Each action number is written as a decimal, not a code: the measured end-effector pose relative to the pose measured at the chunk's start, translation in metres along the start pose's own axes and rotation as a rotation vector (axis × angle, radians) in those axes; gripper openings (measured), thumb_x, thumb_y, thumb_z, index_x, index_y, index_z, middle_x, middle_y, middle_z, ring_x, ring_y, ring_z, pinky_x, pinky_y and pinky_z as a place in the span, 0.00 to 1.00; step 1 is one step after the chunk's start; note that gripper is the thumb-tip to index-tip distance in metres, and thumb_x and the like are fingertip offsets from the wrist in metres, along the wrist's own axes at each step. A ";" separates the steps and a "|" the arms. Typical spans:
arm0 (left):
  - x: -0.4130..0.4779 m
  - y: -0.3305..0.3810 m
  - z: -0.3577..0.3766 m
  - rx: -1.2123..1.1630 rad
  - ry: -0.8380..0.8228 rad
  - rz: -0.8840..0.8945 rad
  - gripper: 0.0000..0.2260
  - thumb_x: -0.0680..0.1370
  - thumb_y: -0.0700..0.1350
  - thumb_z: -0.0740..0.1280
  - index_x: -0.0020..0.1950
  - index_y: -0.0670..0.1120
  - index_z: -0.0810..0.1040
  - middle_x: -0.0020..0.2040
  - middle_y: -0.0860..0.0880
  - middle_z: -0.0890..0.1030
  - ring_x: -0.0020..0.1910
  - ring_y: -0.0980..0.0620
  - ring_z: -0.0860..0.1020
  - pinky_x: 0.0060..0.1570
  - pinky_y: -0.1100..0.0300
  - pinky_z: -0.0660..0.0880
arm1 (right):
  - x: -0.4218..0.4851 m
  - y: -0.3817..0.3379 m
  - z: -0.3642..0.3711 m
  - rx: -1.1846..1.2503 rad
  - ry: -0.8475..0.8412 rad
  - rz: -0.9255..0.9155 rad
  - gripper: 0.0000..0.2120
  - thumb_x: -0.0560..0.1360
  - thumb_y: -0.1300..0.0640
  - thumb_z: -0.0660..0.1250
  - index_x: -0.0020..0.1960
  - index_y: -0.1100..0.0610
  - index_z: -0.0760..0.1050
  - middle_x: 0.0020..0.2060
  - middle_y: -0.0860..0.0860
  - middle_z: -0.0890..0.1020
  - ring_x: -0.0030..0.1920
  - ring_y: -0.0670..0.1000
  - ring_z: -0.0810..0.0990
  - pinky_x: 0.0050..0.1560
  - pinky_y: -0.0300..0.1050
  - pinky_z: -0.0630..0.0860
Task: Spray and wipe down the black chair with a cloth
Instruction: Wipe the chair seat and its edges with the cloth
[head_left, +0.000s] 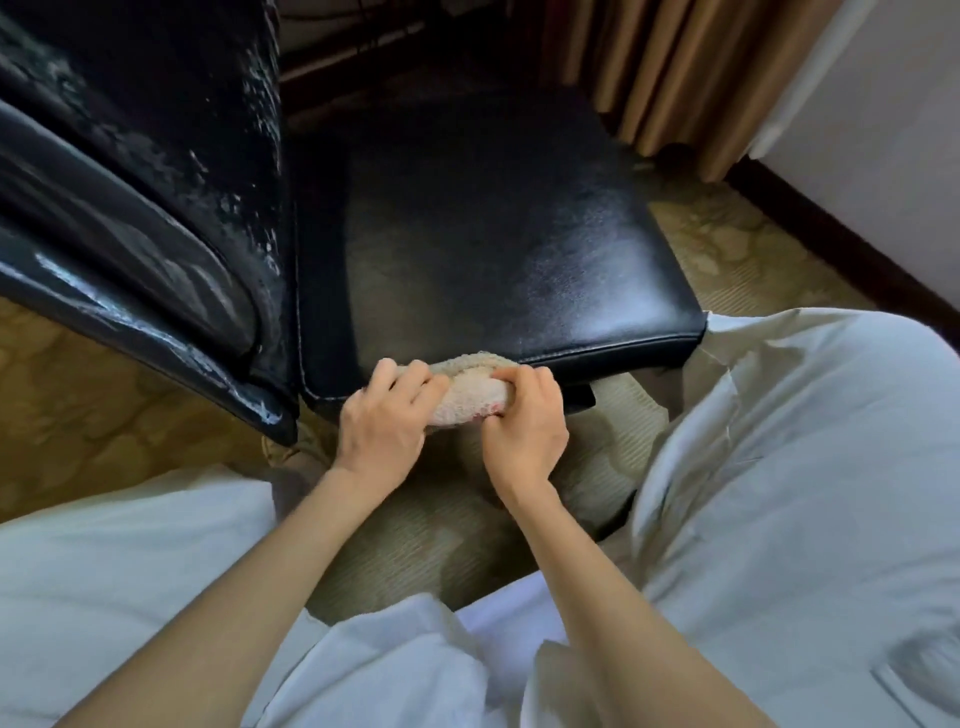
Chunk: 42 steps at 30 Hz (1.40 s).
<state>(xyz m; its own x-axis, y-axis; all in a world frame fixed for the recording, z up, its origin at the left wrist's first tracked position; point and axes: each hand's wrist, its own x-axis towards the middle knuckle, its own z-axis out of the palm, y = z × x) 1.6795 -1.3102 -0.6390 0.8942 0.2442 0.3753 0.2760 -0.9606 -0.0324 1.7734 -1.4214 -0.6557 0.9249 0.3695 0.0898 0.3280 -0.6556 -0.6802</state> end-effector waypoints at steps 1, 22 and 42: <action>0.016 0.013 0.004 0.003 -0.018 0.029 0.11 0.69 0.37 0.65 0.50 0.45 0.80 0.44 0.47 0.78 0.41 0.46 0.72 0.27 0.61 0.64 | 0.009 0.011 -0.010 -0.014 0.022 0.040 0.17 0.68 0.67 0.66 0.53 0.51 0.75 0.48 0.47 0.75 0.51 0.48 0.73 0.41 0.41 0.66; 0.043 0.030 0.002 -0.171 -0.243 -0.143 0.23 0.62 0.41 0.78 0.56 0.45 0.80 0.49 0.50 0.79 0.41 0.49 0.75 0.24 0.59 0.72 | 0.069 0.023 -0.046 -0.174 -0.172 -0.388 0.21 0.67 0.69 0.68 0.56 0.53 0.78 0.54 0.49 0.80 0.54 0.53 0.75 0.47 0.48 0.77; 0.054 -0.014 -0.017 -0.073 -0.362 -0.376 0.23 0.76 0.42 0.67 0.71 0.48 0.68 0.66 0.51 0.71 0.62 0.48 0.68 0.55 0.55 0.70 | 0.069 -0.027 -0.023 -0.243 -0.343 -0.431 0.22 0.75 0.58 0.67 0.68 0.49 0.69 0.64 0.47 0.75 0.62 0.50 0.72 0.57 0.44 0.72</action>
<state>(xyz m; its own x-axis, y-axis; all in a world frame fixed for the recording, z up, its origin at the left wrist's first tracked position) 1.7183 -1.2858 -0.6021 0.8061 0.5917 0.0040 0.5876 -0.8013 0.1129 1.8330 -1.3929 -0.6144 0.5971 0.8004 0.0533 0.7317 -0.5163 -0.4451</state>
